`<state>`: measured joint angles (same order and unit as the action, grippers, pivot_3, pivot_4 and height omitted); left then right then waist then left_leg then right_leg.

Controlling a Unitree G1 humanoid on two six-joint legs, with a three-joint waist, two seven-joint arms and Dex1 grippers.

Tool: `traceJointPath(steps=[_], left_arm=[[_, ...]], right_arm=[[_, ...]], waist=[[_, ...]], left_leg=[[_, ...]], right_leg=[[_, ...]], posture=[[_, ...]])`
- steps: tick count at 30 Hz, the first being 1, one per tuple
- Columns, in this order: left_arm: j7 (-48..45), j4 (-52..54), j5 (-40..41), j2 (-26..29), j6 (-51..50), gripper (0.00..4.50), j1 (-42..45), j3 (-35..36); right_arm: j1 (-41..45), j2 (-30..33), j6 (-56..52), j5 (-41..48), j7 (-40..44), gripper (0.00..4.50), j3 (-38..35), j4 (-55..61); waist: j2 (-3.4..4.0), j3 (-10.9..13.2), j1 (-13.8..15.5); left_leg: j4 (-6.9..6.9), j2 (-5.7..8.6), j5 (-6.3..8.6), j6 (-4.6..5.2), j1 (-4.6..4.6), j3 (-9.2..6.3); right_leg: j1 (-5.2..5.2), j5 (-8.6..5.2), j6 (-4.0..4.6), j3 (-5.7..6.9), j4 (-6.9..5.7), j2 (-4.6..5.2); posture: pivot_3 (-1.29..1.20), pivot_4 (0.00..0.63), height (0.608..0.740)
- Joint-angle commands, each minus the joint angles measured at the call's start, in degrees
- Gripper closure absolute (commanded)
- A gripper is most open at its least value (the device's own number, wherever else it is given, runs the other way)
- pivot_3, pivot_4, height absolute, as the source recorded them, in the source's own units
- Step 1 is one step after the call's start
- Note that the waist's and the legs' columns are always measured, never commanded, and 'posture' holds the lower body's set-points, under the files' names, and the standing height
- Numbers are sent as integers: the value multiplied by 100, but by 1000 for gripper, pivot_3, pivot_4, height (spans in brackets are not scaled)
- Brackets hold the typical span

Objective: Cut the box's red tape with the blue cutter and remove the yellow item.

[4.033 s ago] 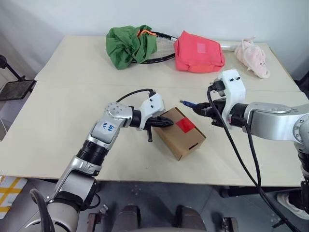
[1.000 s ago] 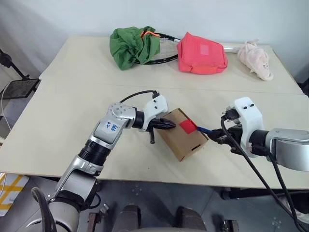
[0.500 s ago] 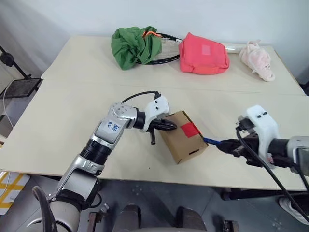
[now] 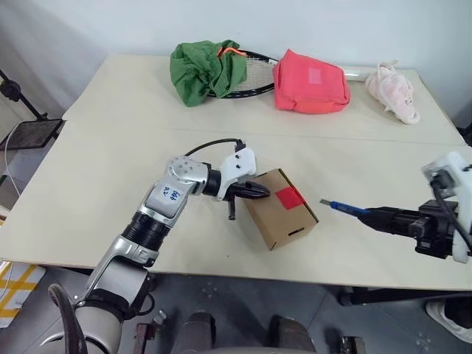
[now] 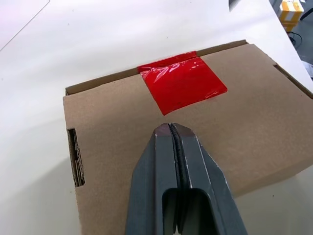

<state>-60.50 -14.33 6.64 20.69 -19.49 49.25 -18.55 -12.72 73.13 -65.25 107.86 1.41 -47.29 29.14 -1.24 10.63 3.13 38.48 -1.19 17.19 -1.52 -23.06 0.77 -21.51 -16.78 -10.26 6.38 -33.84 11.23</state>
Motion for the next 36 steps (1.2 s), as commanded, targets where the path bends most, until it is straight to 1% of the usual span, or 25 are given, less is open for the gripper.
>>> traceJointPath(steps=[1, 3, 5, 8, 11, 13, 14, 16, 17, 19, 21, 24, 26, 28, 29, 30, 31, 33, 34, 36], left_arm=[[-194, 24, 131, 75, 219, 4500, -52, 166], [-311, 101, 307, 81, 216, 4500, -49, 311], [-408, 133, 386, 101, 270, 4500, -36, 396], [-463, 57, 419, 105, 358, 4500, 35, 502], [-471, -9, 500, 78, 336, 4500, 109, 644], [-586, -2, 586, 178, 302, 4500, 149, 751], [-655, 12, 643, 252, 245, 4500, 159, 810], [-820, 43, 728, 455, 148, 4500, 144, 920], [-955, 75, 768, 633, 90, 4500, 95, 961], [-1192, 129, 843, 979, -11, 4500, -25, 1029], [-1371, 186, 909, 1285, -119, 4500, -167, 1084], [-1464, 357, 1035, 1690, -268, 4500, -559, 1304], [-1360, 535, 1121, 1809, -378, 4500, -845, 1449], [-1290, 799, 1188, 1911, -486, 4500, -1235, 1539], [-1257, 884, 1201, 1929, -514, 4500, -1349, 1561], [-1169, 1042, 1188, 1927, -556, 4500, -1551, 1558], [-1098, 1147, 1175, 1918, -587, 4500, -1675, 1551], [-895, 1353, 1152, 1825, -651, 4500, -1920, 1519], [-807, 1414, 1138, 1770, -636, 4500, -1989, 1500], [-549, 1663, 1131, 1571, -647, 4500, -2179, 1426]], right_arm=[[-159, -730, 681, -1806, 610, 4378, -159, 36], [-288, -1249, 1533, -3183, 1219, 4378, 122, -149], [-347, -1527, 2085, -4135, 1663, 4378, 504, -450], [-66, -1880, 2827, -5276, 2046, 4378, 1256, -1110], [357, -2188, 3221, -6022, 2229, 4378, 1798, -1778], [645, -2419, 3207, -6185, 2302, 3660, 1987, -2241], [814, -2586, 3035, -6007, 2236, 3428, 1891, -2421], [1044, -2777, 2898, -5880, 2274, 2727, 1724, -2639], [999, -2686, 2980, -6073, 2484, 2327, 1758, -2679], [818, -2490, 3180, -6425, 2887, 1674, 1774, -2682], [652, -2400, 3272, -6441, 3278, 1027, 1529, -2611], [293, -2139, 3522, -6378, 4182, 42, 1009, -2341], [237, -2015, 3396, -6185, 4542, 42, 846, -2079], [360, -1979, 3390, -6145, 4749, 42, 1016, -1726], [433, -1994, 3411, -6165, 4804, 501, 1098, -1615], [649, -2035, 3599, -6426, 4827, 647, 1535, -1464], [810, -2070, 3726, -6626, 4845, 967, 1840, -1381], [1170, -2180, 4031, -7129, 4892, 1719, 2611, -1306], [1312, -2241, 4160, -7308, 4917, 2069, 2870, -1327], [1776, -2526, 4488, -7840, 4803, 2779, 3530, -1612]], waist=[[0, 0, -1], [0, 0, -2], [4, 2, -16], [5, 1, -37], [9, 3, -79], [14, 4, -108], [15, 5, -119], [17, 5, -158], [27, 6, -169], [37, 5, -170], [43, 2, -170], [51, -3, -168], [51, -2, -167], [50, -2, -183], [49, -2, -181], [47, -1, -183], [47, -1, -200], [47, -1, -196], [47, -1, -194], [47, -1, -175]], left_leg=[[2, 1, 0, 0, 0, 2], [-1, 1, 0, 0, -1, 2], [-1, 4, 0, 0, -2, 6], [-5, 3, 0, 0, 0, 6], [-2, 3, 0, 0, 0, 6], [-5, 3, -1, -1, 1, 6], [-6, 3, -1, -1, 2, 6], [-7, 3, -1, -2, 2, 5], [-8, 3, -2, -3, 2, 5], [-16, 3, -2, -3, 4, 5], [-22, 3, -2, -3, 6, 7], [-24, 3, -2, -3, 10, 13], [-27, 2, -2, -2, 13, 15], [-23, 1, -2, -3, 16, 15], [-23, 0, -2, -3, 24, 16], [-23, 0, -2, -3, 29, 15], [-24, -1, -2, -3, 31, 16], [-25, -1, -2, -3, 37, 22], [-27, -2, -2, -3, 40, 22], [-28, -1, -2, -3, 37, 23]], right_leg=[[-1, 0, 0, -1, -1, 1], [-3, 0, -1, -2, -1, 0], [-8, 1, -2, -8, -2, 1], [-10, 1, -3, -8, -4, 0], [-9, 1, -3, -8, -7, 1], [-10, 1, -2, -8, -7, 0], [-10, 1, -2, -8, -7, 0], [-9, 1, -2, -7, -7, 0], [-9, 1, -2, -6, -6, 0], [-9, 1, -2, -6, -5, 0], [-12, 1, -2, -6, -5, 0], [-10, 1, -2, -8, -2, 1], [-10, 1, -3, -9, -2, 1], [-7, 1, -2, -9, -4, 1], [-2, 1, -2, -13, -6, 1], [3, 1, -2, -13, -8, 0], [3, 1, -2, -14, -8, 0], [2, 1, -2, -22, -14, 0], [2, 1, -2, -22, -14, -1], [0, 1, -2, -23, -14, 0]], posture=[[0, 150, 740], [0, 150, 740], [0, 150, 740], [0, 150, 740], [0, 150, 740], [0, 150, 740], [0, 150, 740], [0, 150, 740], [0, 150, 740], [0, 150, 740], [0, 150, 740], [0, 150, 740], [0, 150, 740], [0, 150, 740], [0, 150, 740], [0, 150, 740], [0, 150, 740], [0, 150, 740], [0, 150, 740], [0, 150, 740]])
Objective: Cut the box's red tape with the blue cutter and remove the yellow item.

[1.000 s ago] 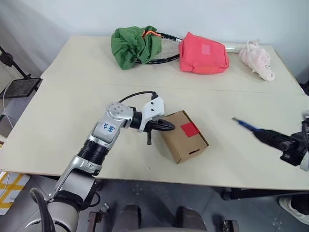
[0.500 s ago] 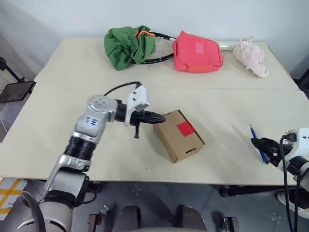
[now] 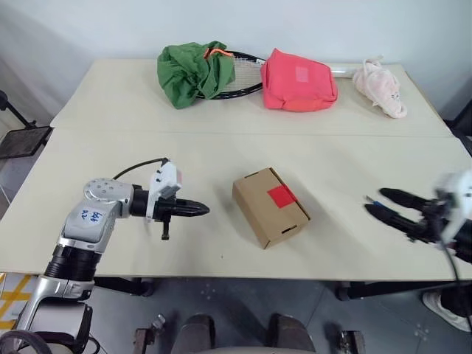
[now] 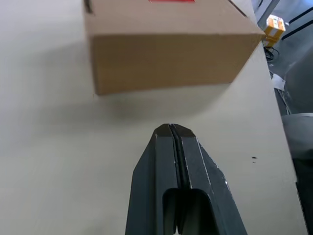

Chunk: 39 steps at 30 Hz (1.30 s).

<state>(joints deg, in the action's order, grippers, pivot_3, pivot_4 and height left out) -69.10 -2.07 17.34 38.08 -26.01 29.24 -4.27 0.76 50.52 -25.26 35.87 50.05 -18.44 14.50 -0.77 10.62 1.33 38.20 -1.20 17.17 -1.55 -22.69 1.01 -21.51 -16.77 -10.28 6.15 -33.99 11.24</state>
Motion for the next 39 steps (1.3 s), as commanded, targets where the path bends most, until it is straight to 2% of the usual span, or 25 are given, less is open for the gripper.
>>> traceJointPath(steps=[1, 5, 10, 17, 22, 33, 37, 39], left_arm=[[462, 543, 43, -279, -11, 4500, -237, -50], [981, 573, -103, -669, -123, 4500, -195, -246], [1376, 383, -361, -943, -238, 4500, -48, -566], [1685, 115, -469, -1302, -278, 4500, 159, -749], [1663, 130, -451, -1323, -324, 4500, 126, -827], [1410, 140, -373, -1021, -396, 4500, 95, -754], [969, 431, -206, -681, -591, 4500, -14, -776], [628, 496, -144, -338, -628, 4500, 4, -732]], right_arm=[[671, -440, 654, -897, -151, 3109, 913, -372], [1357, -992, 1176, -1572, -263, 4476, 1554, -1183], [1648, -1296, 984, -1687, -110, 4476, 1956, -1220], [1346, -1170, 43, -1353, 163, 4476, 2141, -223], [1134, -1195, -671, -1203, -118, 4476, 2142, 543], [844, -1290, -1110, -1412, -565, 4476, 2250, 981], [863, -1054, -1198, -1386, -557, 4476, 1932, 898], [832, -811, -1664, -945, -400, 4476, 1537, 1071]], waist=[[0, 0, 4], [-1, 0, 26], [0, -1, -1], [0, -1, 12], [0, -1, 11], [0, -1, 8], [0, -1, 6], [0, -1, 7]], left_leg=[[0, 0, 0, 0, 1, 0], [11, 4, 0, -1, -7, -2], [2, 2, -2, -3, -2, 0], [2, 2, -2, -4, -1, 0], [3, 3, -2, -4, -1, 0], [0, 2, -2, -4, 1, 1], [0, 3, -2, -4, 0, 1], [-1, 2, -2, -4, 0, 1]], right_leg=[[0, 0, 0, 0, 0, 0], [-1, 0, 0, 1, -1, 3], [-2, 0, 0, 2, -2, 1], [-2, 0, 0, 2, -2, 0], [-1, 0, 0, 2, -2, 1], [-1, 0, 0, 1, -3, 1], [-2, 0, 0, 1, -2, 1], [-3, 0, 0, 0, -2, 1]], posture=[[0, 150, 740], [0, 150, 740], [0, 150, 740], [0, 150, 740], [0, 150, 740], [0, 150, 740], [0, 150, 740], [0, 150, 740]])
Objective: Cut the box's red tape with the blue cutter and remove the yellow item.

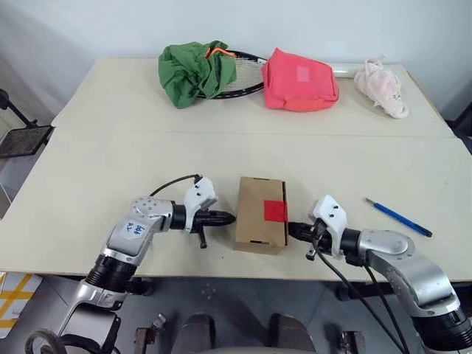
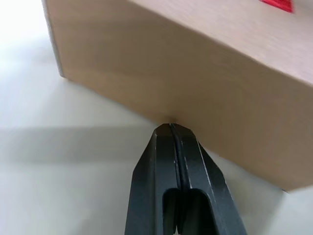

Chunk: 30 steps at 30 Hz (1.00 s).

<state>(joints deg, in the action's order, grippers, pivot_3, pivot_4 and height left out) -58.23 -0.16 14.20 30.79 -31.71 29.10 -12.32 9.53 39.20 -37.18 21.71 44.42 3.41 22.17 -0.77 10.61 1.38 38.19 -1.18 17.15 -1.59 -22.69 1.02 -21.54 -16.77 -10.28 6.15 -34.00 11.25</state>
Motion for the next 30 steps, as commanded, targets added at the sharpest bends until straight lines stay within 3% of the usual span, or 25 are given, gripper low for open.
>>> traceJointPath(steps=[1, 4, 10, 14, 20, 30], left_arm=[[-605, 292, 196, 551, -72, 4500, 66, 110], [-1013, 121, 301, 913, 69, 4500, 340, 250], [-1502, -106, 570, 741, 273, 4500, 1149, 296], [-1461, -322, 431, 278, 538, 4500, 1482, 101], [-1200, -787, -18, -265, 1064, 4500, 1768, -223], [-956, -1048, -406, -548, 1351, 4500, 1770, -406]], right_arm=[[-57, 426, -834, 804, 220, 4476, -885, 427], [139, 684, -2082, 1572, 23, 3900, -1527, 635], [1496, 566, -5252, 2708, -825, 1823, -2357, 294], [2119, 424, -5532, 3668, -1745, 482, -2165, -311], [2749, -133, -5532, 5300, -3583, 482, -2209, -1383], [2588, -343, -5498, 6298, -5284, 482, -2051, -1617]], waist=[[0, 0, 3], [0, 0, 7], [0, 0, 11], [0, 0, 4], [-1, 0, -17], [0, 0, -13]], left_leg=[[1, 0, 0, 0, -1, 0], [-1, -1, 0, 0, 0, 0], [3, -1, 0, 1, -4, -1], [0, -1, 0, 0, -3, -2], [-3, -1, 0, 0, -5, 0], [-3, 0, 0, 0, -9, 0]], right_leg=[[-1, 0, 0, 0, 0, 0], [-1, 0, 0, 0, 0, 0], [0, 0, 1, 0, 1, 0], [-1, 0, 1, 2, -2, 0], [-4, 0, 0, 2, 0, 0], [-7, 0, 0, 3, 1, 0]], posture=[[0, 150, 740], [0, 150, 740], [0, 150, 740], [0, 150, 740], [0, 150, 740], [0, 150, 740]])
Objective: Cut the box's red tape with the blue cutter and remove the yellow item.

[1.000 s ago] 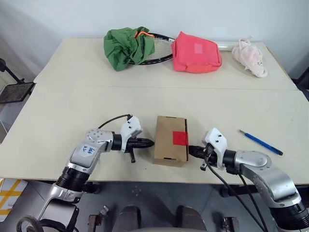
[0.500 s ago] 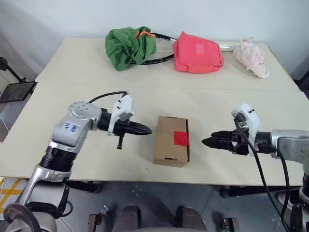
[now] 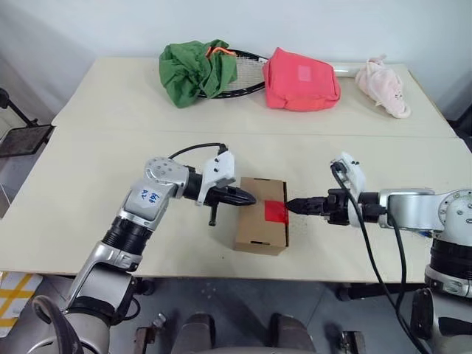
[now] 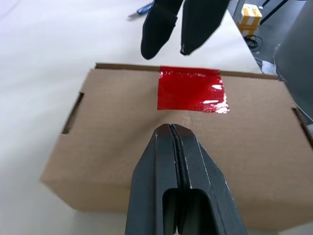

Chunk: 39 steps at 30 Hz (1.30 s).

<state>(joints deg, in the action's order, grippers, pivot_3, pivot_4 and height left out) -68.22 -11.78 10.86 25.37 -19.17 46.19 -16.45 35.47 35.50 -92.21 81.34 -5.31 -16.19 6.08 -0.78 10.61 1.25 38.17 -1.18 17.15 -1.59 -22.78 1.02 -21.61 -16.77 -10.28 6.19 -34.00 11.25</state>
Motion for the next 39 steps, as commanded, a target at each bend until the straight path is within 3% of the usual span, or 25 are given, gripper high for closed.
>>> traceJointPath(steps=[1, 9, 23, 39], left_arm=[[64, 119, -82, -21, 87, 4500, 50, -2], [150, 209, -106, -84, 38, 4500, -29, -44], [138, 250, -120, -112, 33, 4500, -73, -106], [71, 38, -304, -365, 242, 4500, -2, -349]], right_arm=[[-37, 27, 29, 383, -403, 482, -69, -17], [-217, 183, 313, 896, -894, 482, 184, -25], [-523, 968, 706, 1004, -850, 482, 594, 27], [111, 959, 654, 658, -1044, 482, 1518, 311]], waist=[[0, 0, 0], [0, 0, 1], [0, 0, 23], [-1, -1, -11]], left_leg=[[0, 0, 0, 0, -1, 0], [1, 0, 0, 0, 0, 0], [3, 0, 1, 1, -2, 1], [2, -2, 1, 1, 2, 1]], right_leg=[[0, 0, 0, 0, 1, 0], [0, 0, 0, 0, 0, 0], [0, 0, 0, 0, 6, 0], [1, 0, 0, 0, 3, -1]], posture=[[0, 150, 740], [0, 150, 740], [0, 150, 740], [0, 150, 740]])
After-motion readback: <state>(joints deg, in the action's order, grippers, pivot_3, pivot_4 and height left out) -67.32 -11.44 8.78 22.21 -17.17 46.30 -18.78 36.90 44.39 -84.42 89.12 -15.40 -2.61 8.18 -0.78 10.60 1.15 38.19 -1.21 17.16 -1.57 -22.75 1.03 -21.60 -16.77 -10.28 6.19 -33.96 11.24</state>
